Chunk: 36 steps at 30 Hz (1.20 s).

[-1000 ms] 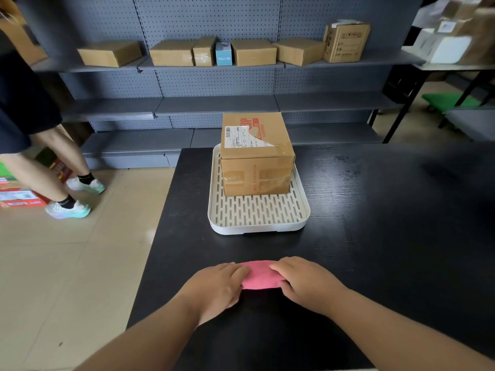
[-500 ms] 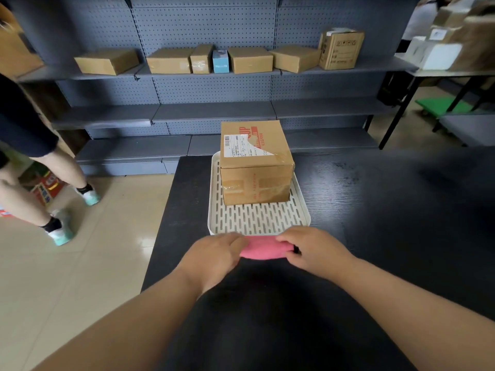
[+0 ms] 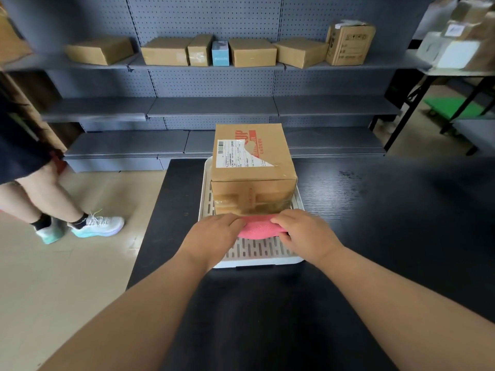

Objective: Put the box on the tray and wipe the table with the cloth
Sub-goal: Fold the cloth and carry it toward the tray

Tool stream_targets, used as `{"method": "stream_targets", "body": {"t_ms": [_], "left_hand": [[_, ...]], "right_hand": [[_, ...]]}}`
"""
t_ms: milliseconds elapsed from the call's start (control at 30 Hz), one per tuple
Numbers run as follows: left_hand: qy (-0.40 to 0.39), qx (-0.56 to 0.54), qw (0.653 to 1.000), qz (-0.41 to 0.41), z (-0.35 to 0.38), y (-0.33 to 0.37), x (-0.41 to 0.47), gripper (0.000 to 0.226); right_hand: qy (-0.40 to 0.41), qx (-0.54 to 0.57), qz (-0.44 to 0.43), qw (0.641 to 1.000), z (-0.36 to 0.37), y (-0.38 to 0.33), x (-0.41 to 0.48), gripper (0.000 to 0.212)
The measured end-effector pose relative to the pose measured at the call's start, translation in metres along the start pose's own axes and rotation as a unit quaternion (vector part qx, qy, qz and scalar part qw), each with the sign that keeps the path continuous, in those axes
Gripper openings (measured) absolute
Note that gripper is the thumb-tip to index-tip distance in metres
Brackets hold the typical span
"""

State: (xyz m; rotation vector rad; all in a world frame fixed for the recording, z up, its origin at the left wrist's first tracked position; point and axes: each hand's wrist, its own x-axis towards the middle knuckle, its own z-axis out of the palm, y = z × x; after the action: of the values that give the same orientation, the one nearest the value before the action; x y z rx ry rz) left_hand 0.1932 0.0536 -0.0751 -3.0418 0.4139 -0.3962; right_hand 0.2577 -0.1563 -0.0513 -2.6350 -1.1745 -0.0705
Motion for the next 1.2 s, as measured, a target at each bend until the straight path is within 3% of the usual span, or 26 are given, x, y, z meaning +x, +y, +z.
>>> {"method": "stream_targets", "body": {"t_ms": [167,300,367,467,533,633,767,1000,1200], "left_hand": [[-0.02,-0.022,1.0,0.007,0.021,-0.005,0.007,0.047],[-0.058,-0.047,0.997,0.027,0.029,-0.008,-0.001,0.045],[-0.067,-0.084,0.994,0.038,0.028,-0.012,-0.004,0.029],[-0.11,-0.121,0.986,0.024,0.019,-0.017,-0.007,0.066],[-0.124,-0.157,0.98,0.0,0.016,-0.017,-0.008,0.065],[-0.104,-0.163,0.98,-0.051,0.011,-0.012,-0.006,0.042],[-0.18,-0.172,0.961,-0.119,0.009,-0.01,-0.007,0.043],[-0.152,-0.152,0.972,-0.094,0.011,-0.003,-0.005,0.037],[-0.177,-0.153,0.967,-0.104,0.01,-0.006,-0.006,0.047]], "right_hand": [[-0.008,-0.011,-0.015,1.0,0.015,0.011,0.01,0.015],[-0.09,0.044,-0.012,0.995,0.025,0.02,0.007,0.028],[-0.117,0.068,-0.002,0.991,0.026,0.023,0.006,0.036],[-0.171,0.078,0.009,0.982,0.018,0.023,0.007,0.038],[-0.164,0.103,0.035,0.98,0.016,0.023,0.009,0.034],[-0.127,0.116,0.078,0.982,0.018,0.021,0.014,0.029],[-0.164,0.121,0.12,0.972,0.022,0.016,0.015,0.039],[-0.129,0.068,0.103,0.984,0.025,0.009,0.015,0.043],[-0.149,0.099,0.123,0.976,0.03,0.01,0.01,0.05]]}}
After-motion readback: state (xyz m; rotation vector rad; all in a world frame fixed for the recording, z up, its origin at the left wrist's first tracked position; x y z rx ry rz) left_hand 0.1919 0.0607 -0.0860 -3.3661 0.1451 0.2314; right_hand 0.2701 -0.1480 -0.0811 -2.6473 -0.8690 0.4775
